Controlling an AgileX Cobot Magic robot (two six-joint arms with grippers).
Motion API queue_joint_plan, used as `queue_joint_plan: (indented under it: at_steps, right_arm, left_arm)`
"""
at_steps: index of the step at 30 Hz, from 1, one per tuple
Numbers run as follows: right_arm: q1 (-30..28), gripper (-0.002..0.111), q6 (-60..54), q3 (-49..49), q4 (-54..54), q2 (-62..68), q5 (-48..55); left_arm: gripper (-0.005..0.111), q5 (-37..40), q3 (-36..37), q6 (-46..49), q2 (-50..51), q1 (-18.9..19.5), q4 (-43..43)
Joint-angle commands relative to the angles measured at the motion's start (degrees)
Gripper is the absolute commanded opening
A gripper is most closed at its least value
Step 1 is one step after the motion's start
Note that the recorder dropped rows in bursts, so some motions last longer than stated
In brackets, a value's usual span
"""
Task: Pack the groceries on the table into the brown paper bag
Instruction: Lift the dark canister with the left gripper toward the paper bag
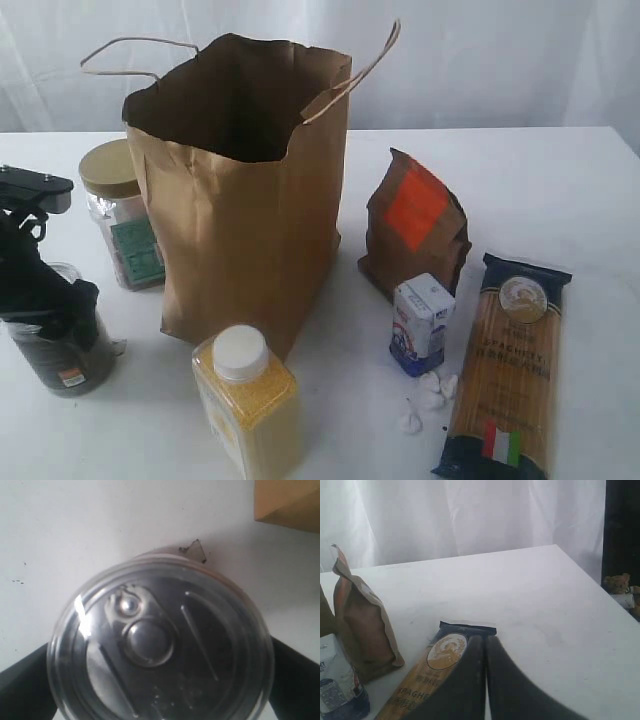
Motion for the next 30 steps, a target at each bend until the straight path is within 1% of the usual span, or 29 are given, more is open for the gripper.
queue_joint_plan:
  at_steps: [1, 7, 13, 15, 16, 17, 18, 20, 21, 22, 23, 25, 30]
  right_arm:
    - [0.2, 0.000, 0.1, 0.3, 0.1, -0.2, -0.5]
    - [0.2, 0.000, 0.1, 0.3, 0.1, -0.2, -0.4]
    - [0.2, 0.000, 0.1, 0.3, 0.1, -0.2, -0.4]
    - [0.2, 0.000, 0.1, 0.3, 0.1, -0.2, -0.4]
    - [0.2, 0.000, 0.1, 0.3, 0.1, -0.2, -0.4]
    - [0.2, 0.000, 0.1, 0.3, 0.1, -0.2, -0.4]
    - [0.2, 0.000, 0.1, 0.3, 0.1, -0.2, -0.4]
    - [0.2, 0.000, 0.1, 0.3, 0.1, -0.2, -0.4]
    - [0.2, 0.000, 0.1, 0.3, 0.1, -0.2, -0.4]
    - [0.2, 0.000, 0.1, 0.3, 0.1, -0.2, -0.4]
    - [0.2, 0.000, 0.2, 0.3, 0.1, -0.2, -0.4]
    - [0.2, 0.000, 0.2, 0.3, 0.1, -0.2, -0.4]
    - [0.2, 0.000, 2.1, 0.3, 0.1, -0.2, -0.4]
  left_arm:
    - [0.105, 0.1, 0.4, 0.0, -0.2, 0.2, 0.9]
    - [0.105, 0.1, 0.4, 0.0, -0.2, 0.2, 0.7]
    - [0.105, -1.9, 0.4, -0.5, -0.2, 0.2, 0.7]
    - [0.102, -2.4, 0.4, -2.0, -0.2, 0.2, 0.8]
    - [0.096, -2.5, 0.4, -2.5, -0.2, 0.2, 0.8]
    - [0.087, -2.5, 0.4, -3.0, -0.2, 0.2, 0.8]
    - [0.074, -2.5, 0.4, -3.1, -0.2, 0.2, 0.8]
    - [0.042, -2.4, 0.4, -3.1, -0.2, 0.2, 0.8]
    - [0.028, -2.4, 0.4, -3.1, -0.2, 0.2, 0.8]
    - [0.011, -2.4, 0.4, -3.1, -0.2, 0.2, 0.8]
    - [0.001, -2.4, 0.4, -2.7, -0.2, 0.2, 0.8]
    - [0.001, -2.0, 0.2, -2.7, -0.3, 0.2, 0.9]
    - [0.000, 4.2, -4.1, -1.4, -4.3, 0.2, 0.9]
